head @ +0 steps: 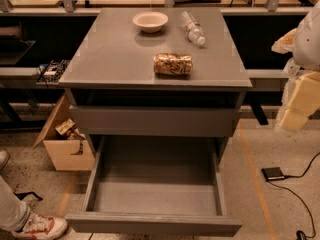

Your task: Place orange can into middle drawer

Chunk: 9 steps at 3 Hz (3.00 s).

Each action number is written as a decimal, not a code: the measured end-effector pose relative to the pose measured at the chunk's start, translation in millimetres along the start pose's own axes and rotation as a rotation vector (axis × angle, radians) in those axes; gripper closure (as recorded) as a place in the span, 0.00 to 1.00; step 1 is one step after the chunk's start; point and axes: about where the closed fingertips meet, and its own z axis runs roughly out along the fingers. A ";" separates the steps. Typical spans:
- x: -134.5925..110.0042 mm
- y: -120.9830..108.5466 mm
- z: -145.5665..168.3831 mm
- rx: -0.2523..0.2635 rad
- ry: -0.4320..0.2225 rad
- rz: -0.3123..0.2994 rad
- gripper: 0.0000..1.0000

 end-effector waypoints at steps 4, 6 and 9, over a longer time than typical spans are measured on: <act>-114.1 -124.3 70.7 0.030 -0.177 -0.063 0.00; -178.3 -162.4 126.1 0.071 -0.108 -0.012 0.00; -211.3 -162.3 203.0 -0.003 0.023 0.002 0.00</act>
Offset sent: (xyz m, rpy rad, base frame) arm 0.0983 0.0445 -0.0194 0.0678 -0.0163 0.1049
